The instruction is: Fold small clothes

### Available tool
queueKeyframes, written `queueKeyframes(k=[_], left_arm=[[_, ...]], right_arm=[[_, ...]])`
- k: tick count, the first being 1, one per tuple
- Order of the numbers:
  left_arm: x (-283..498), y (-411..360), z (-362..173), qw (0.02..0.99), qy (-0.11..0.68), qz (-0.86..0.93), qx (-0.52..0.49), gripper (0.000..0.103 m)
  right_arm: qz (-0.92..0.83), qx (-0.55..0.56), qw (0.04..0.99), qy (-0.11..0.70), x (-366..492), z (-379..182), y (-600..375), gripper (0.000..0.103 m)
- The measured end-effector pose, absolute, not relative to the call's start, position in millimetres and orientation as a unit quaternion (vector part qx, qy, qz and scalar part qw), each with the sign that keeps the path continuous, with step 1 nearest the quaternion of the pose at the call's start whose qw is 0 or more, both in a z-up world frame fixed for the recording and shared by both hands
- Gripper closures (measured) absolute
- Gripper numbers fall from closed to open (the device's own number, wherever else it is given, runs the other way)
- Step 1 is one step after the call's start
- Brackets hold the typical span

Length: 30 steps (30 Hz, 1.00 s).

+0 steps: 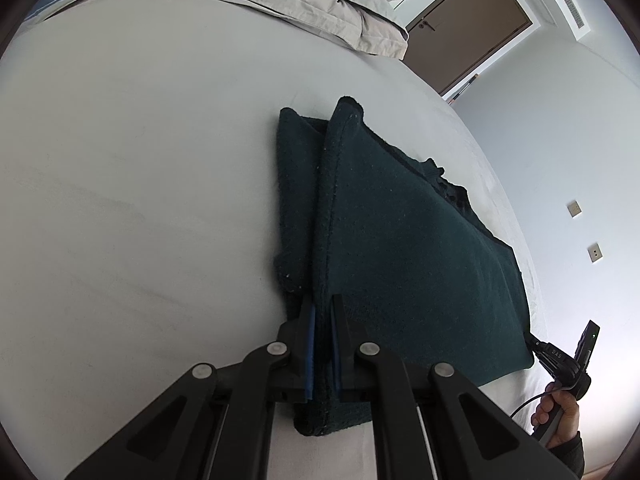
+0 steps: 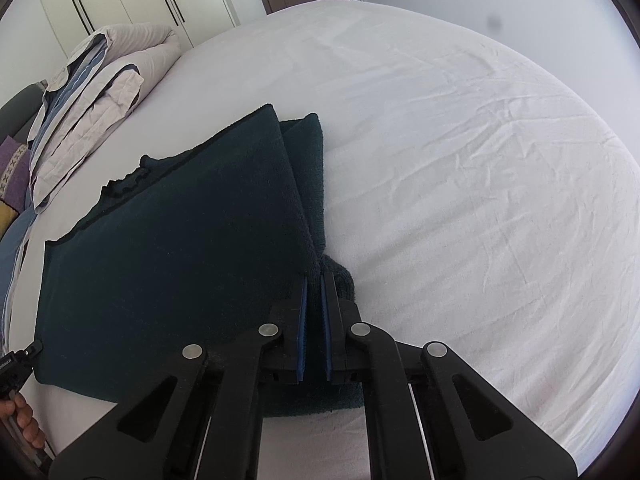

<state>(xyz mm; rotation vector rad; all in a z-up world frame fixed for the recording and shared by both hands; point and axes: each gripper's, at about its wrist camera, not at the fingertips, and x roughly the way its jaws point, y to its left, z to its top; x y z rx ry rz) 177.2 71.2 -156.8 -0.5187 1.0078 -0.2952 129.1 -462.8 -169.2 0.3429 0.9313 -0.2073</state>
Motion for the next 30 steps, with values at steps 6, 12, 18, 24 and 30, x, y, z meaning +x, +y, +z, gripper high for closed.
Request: queueKeyframes(k=[6, 12, 18, 24, 30], left_arm=[[176.0, 73.4, -153.7, 0.833, 0.474, -0.134, -0.254, 0.09], [161.4, 72.8, -108.8, 0.876, 0.428, -0.097, -0.199, 0.066], [199.8, 28.8, -89.5, 0.895, 0.403, -0.121, -0.15, 0.061], [259.5, -36.2, -97.1, 0.904, 0.4, -0.129, -0.08, 0.061], [295.7, -35.3, -143.6, 0.896, 0.428, -0.094, -0.066, 0.061]], right_arm=[[-0.078, 0.165, 0.87, 0.458, 129.9, -173.8, -465.1, 0.091], [-0.107, 0.183, 0.89, 0.404, 114.7, -136.4, -459.1, 0.053], [0.059, 0.242, 0.882, 0.399, 172.1, -126.3, -405.2, 0.053], [0.16, 0.271, 0.85, 0.421, 253.8, -151.9, -335.9, 0.053], [0.148, 0.346, 0.818, 0.435, 308.0, -203.4, -337.5, 0.06]])
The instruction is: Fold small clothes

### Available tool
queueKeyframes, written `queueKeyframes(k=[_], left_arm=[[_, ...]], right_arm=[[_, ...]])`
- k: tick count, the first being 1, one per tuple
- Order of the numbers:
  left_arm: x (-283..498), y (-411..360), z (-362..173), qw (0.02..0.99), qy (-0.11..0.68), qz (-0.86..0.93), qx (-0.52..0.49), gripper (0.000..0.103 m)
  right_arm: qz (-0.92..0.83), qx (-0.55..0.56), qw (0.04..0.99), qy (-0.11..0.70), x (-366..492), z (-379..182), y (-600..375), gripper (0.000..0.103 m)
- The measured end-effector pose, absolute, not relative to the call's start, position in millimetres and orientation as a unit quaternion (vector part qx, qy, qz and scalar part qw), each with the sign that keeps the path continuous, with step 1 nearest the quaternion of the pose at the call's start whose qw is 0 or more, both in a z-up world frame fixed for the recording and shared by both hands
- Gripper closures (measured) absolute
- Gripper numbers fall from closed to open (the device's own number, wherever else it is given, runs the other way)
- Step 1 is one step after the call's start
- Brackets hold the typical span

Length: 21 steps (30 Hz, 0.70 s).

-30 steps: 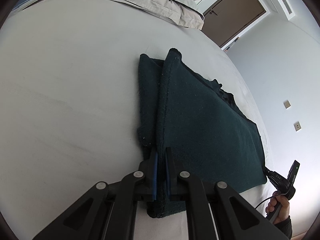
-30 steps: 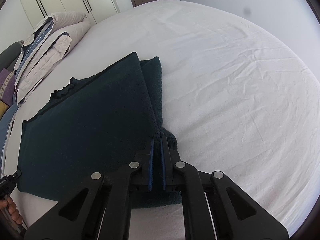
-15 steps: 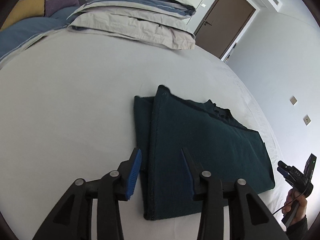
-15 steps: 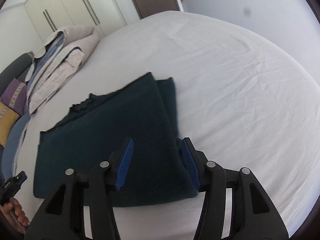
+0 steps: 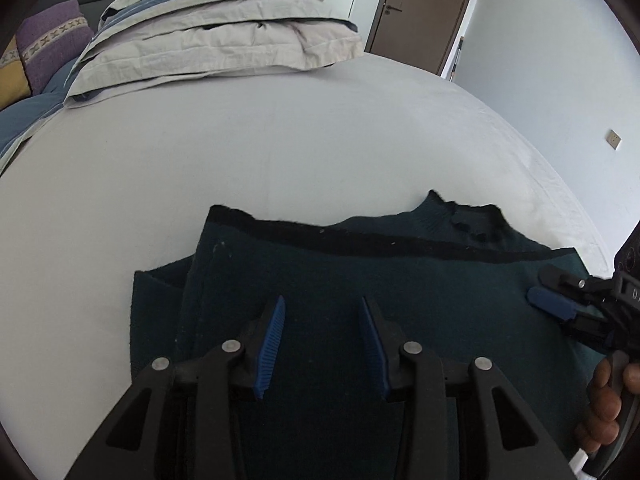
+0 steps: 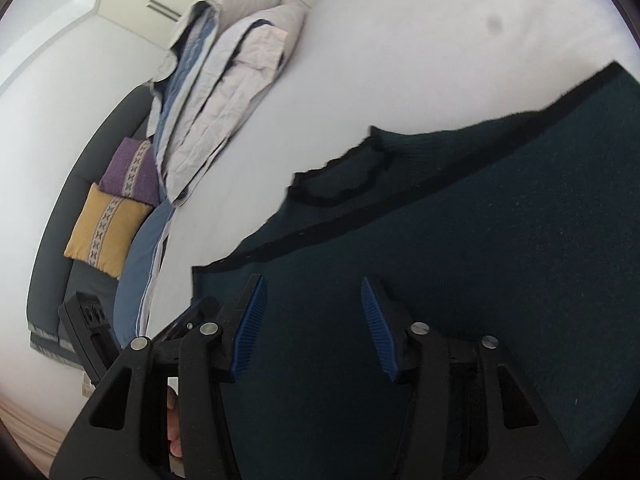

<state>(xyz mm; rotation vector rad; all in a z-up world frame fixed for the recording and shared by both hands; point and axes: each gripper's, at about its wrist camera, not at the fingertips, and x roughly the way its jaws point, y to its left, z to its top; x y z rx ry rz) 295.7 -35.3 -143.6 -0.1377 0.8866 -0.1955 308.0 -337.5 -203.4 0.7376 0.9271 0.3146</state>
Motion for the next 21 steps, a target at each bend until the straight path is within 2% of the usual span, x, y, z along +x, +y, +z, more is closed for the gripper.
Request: queueKeyframes(k=[1, 3, 4, 5, 7, 15, 19, 21], left_arm=[[294.8, -29.4, -146.8, 0.9, 0.418, -0.096, -0.071, 0.061], [293.2, -19.4, -150.1, 0.901, 0.408, -0.111, -0.096, 0.061], [293.9, -17.4, -151.3, 0.9, 0.407, -0.114, -0.103, 0.061], [294.6, -16.5, -152.3, 0.9, 0.407, -0.115, -0.105, 0.061], [294.7, -17.6, -153.4, 0.901, 0.404, -0.115, -0.104, 0.061], [289.8, -14.2, -154.7, 0.904, 0.392, -0.123, -0.117, 0.061], [292.5, -13.9, -152.3, 0.9, 0.401, -0.121, -0.116, 0.061], [285.9, -15.5, -141.4, 0.897, 0.415, -0.107, -0.107, 0.061]], right_arm=[[0.139, 0.365, 0.816, 0.426, 310.9, -209.0, -350.4, 0.061], [0.134, 0.41, 0.805, 0.407, 311.8, -218.4, -381.3, 0.072], [0.137, 0.428, 0.802, 0.394, 310.5, -221.9, -397.2, 0.073], [0.128, 0.434, 0.804, 0.385, 308.5, -223.8, -410.8, 0.083], [0.112, 0.448, 0.807, 0.367, 302.8, -226.3, -436.9, 0.087], [0.041, 0.456, 0.832, 0.314, 283.7, -214.5, -514.9, 0.087], [-0.029, 0.393, 0.857, 0.333, 266.9, -189.2, -515.8, 0.083], [-0.009, 0.382, 0.857, 0.345, 251.6, -175.2, -501.0, 0.08]])
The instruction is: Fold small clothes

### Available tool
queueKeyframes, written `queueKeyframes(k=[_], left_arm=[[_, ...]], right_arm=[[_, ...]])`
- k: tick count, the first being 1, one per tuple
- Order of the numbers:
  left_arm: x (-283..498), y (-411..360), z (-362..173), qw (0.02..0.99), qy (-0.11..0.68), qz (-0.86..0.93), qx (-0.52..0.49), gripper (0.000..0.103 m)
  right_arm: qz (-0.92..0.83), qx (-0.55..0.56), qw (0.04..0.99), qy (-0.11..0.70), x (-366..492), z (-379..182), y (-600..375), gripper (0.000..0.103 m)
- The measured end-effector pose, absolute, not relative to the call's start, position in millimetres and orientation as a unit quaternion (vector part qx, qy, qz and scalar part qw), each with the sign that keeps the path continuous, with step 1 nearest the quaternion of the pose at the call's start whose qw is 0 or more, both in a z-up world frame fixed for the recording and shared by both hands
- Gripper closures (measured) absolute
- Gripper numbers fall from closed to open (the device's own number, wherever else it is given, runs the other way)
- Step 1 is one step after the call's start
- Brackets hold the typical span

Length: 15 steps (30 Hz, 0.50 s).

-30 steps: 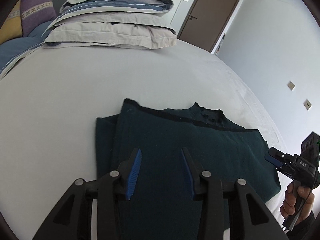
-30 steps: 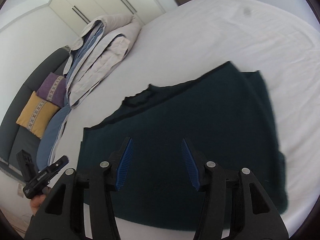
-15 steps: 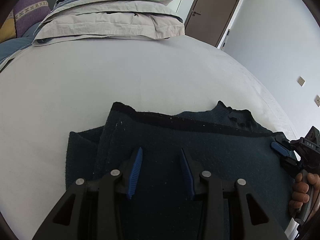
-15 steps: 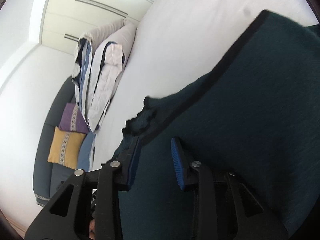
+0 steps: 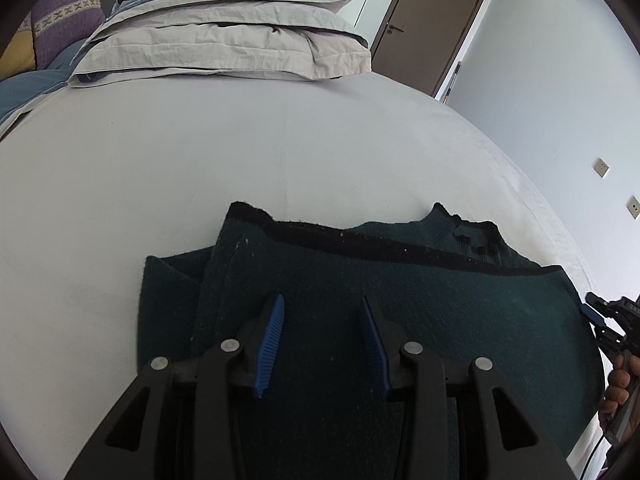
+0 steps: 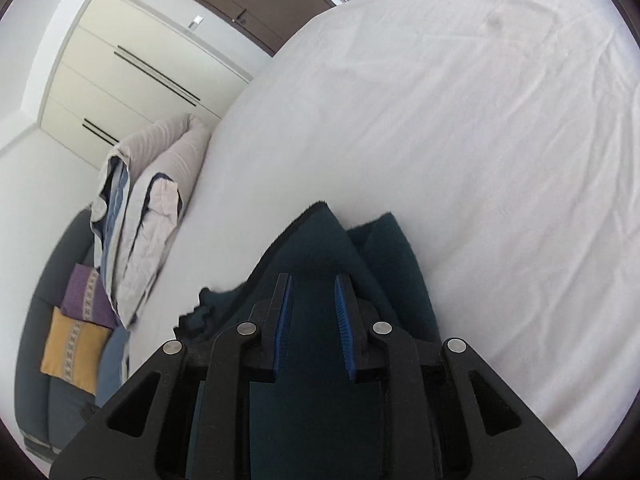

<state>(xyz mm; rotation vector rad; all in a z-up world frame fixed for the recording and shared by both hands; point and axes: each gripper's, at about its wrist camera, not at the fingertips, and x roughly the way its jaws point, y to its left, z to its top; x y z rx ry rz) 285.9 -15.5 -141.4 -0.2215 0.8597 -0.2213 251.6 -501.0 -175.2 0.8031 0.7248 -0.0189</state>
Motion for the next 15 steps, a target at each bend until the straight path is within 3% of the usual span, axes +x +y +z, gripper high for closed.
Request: queueKeyframes(k=[6, 11, 14, 15], left_arm=[[191.0, -38.3, -104.5, 0.893, 0.396, -0.177, -0.119, 0.061], [160.9, -46.5, -136.8, 0.879, 0.434, -0.166, -0.104, 0.06], [161.6, -26.3, -148.5, 0.875, 0.443, -0.16, -0.113, 0.078], [160.4, -19.9, -147.6, 0.874, 0.444, -0.158, -0.114, 0.078]], right_arm=[[0.135, 0.375, 0.837, 0.376, 189.0, -166.7, -404.7, 0.08], [0.205, 0.358, 0.793, 0.448, 178.6, -212.7, -318.9, 0.08], [0.207, 0.369, 0.781, 0.46, 174.3, -238.7, -310.7, 0.082], [0.208, 0.384, 0.779, 0.45, 167.1, -240.7, -319.4, 0.082]])
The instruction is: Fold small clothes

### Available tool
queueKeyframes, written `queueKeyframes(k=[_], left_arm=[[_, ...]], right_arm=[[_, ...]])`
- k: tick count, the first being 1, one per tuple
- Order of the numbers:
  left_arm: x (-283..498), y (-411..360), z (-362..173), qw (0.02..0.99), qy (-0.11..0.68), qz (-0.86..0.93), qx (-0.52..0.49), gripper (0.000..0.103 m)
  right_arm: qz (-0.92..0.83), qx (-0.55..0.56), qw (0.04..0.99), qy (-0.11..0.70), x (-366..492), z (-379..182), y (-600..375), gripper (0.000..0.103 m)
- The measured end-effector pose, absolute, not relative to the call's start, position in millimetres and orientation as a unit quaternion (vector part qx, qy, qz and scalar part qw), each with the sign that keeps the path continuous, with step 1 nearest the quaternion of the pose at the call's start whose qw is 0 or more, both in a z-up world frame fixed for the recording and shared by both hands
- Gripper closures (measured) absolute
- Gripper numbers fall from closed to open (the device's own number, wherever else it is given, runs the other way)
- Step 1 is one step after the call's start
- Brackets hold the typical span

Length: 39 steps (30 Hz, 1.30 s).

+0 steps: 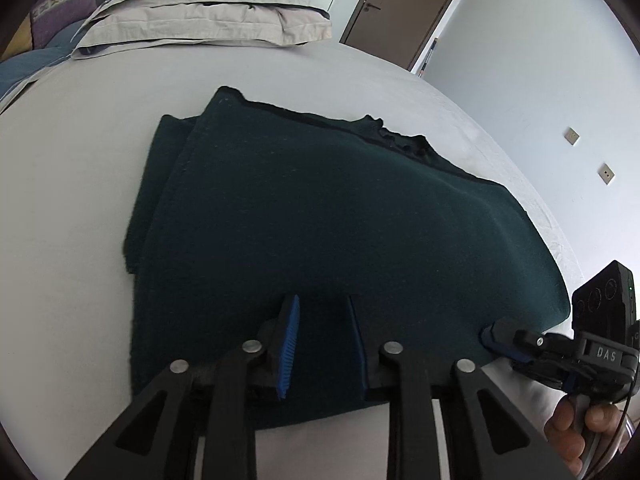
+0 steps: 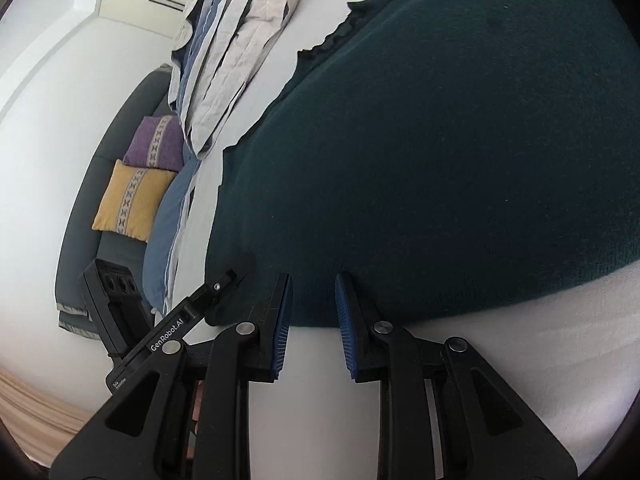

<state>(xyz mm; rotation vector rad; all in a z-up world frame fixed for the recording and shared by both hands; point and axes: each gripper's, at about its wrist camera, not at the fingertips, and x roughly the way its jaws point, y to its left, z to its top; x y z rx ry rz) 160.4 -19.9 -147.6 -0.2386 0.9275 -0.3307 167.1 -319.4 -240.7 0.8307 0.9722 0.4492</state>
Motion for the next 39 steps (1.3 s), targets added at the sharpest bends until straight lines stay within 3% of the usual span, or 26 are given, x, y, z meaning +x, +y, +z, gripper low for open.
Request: queueKeyframes(k=[14, 16, 18, 21, 25, 27, 39], left_arm=[[136.3, 31.4, -146.7, 0.867, 0.442, -0.17, -0.153, 0.078], [128.2, 40.6, -140.5, 0.869, 0.439, -0.165, -0.158, 0.072], [118.1, 53.3, -131.9, 0.874, 0.428, -0.157, -0.172, 0.057], [104.6, 75.0, -119.5, 0.885, 0.405, -0.129, -0.192, 0.032], [113.1, 94.7, -123.8, 0.868, 0.42, -0.124, -0.235, 0.032], [118.7, 99.2, -127.1, 0.859, 0.426, -0.126, -0.253, 0.032], [189.0, 113.3, -151.3, 0.807, 0.462, -0.138, -0.34, 0.031]], right_arm=[[0.015, 0.499, 0.81, 0.307, 97.9, -230.0, -533.0, 0.082], [-0.015, 0.501, 0.815, 0.292, 85.6, -222.8, -549.5, 0.082], [-0.04, 0.491, 0.821, 0.289, 71.6, -215.5, -559.0, 0.08], [-0.03, 0.472, 0.833, 0.288, 57.6, -203.5, -554.8, 0.079], [0.01, 0.451, 0.843, 0.293, 60.3, -186.8, -516.2, 0.071], [0.034, 0.43, 0.85, 0.301, 66.7, -177.9, -489.9, 0.057], [0.153, 0.371, 0.845, 0.354, 100.2, -156.6, -378.6, 0.056]])
